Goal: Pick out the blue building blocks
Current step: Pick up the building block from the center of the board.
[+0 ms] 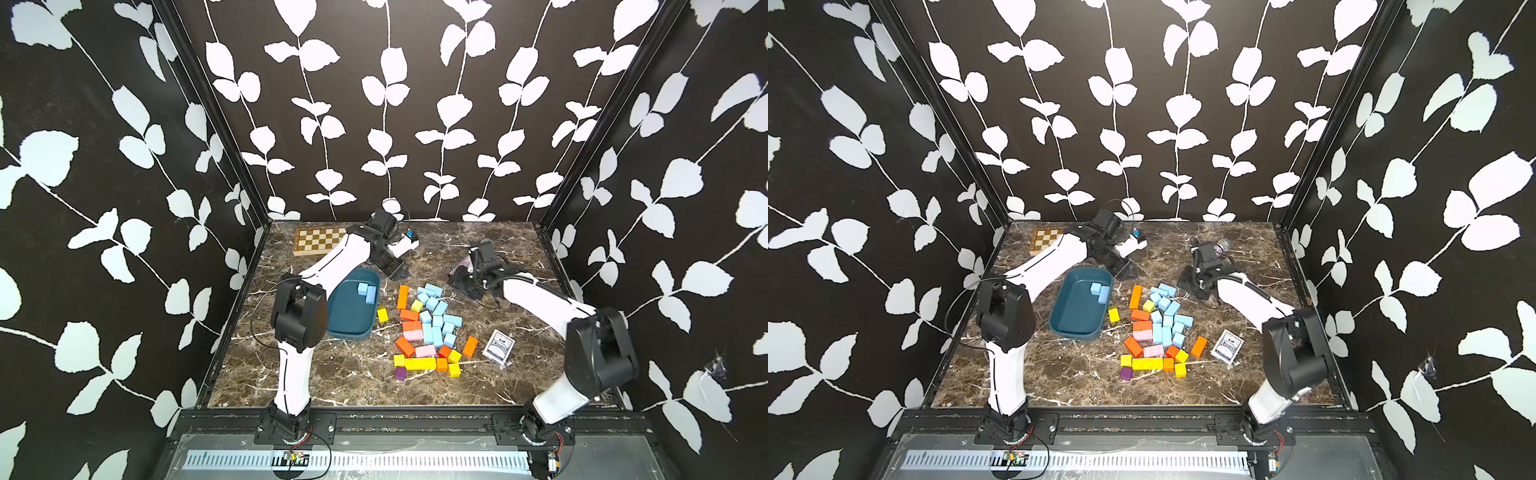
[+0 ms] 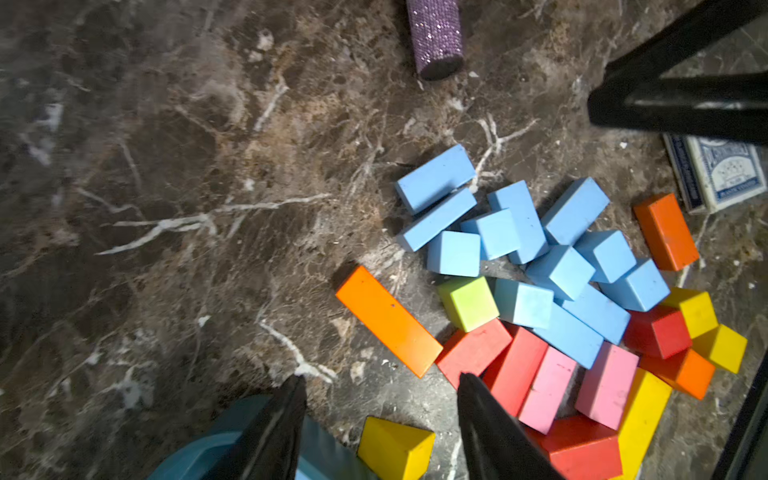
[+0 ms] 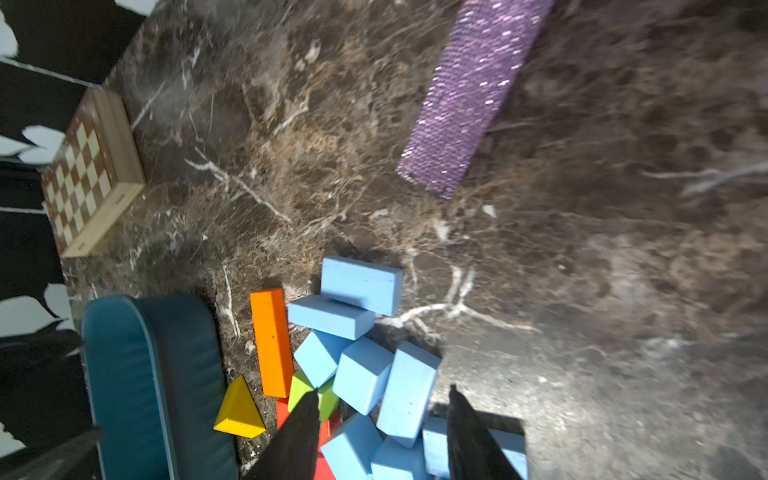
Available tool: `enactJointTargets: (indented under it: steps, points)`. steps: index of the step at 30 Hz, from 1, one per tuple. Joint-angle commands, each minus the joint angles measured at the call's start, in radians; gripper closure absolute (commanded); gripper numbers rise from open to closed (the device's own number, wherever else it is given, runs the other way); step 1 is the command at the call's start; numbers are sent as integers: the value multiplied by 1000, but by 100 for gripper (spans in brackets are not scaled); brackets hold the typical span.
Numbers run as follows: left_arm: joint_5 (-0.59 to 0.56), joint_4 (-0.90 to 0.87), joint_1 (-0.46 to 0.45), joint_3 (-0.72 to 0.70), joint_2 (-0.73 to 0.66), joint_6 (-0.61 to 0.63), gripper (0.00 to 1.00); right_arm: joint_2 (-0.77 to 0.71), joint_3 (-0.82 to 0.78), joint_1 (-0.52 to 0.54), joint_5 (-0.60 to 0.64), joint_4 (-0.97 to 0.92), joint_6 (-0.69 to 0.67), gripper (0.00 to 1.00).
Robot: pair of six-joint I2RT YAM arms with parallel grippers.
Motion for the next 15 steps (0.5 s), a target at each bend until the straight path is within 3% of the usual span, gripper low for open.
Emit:
enactJointTargets:
  steps: [1, 9, 15]
  points:
    - [18, -79, -59, 22, 44, 38, 40, -53, -37, -25, -18, 33, 40, 52]
    - [-13, 57, -112, 17, 105, 3, 39, -160, -122, -25, 10, 47, 56, 52]
    - [-23, 56, -116, 49, 154, -14, 38, -201, -114, -24, 50, 27, 60, 52]
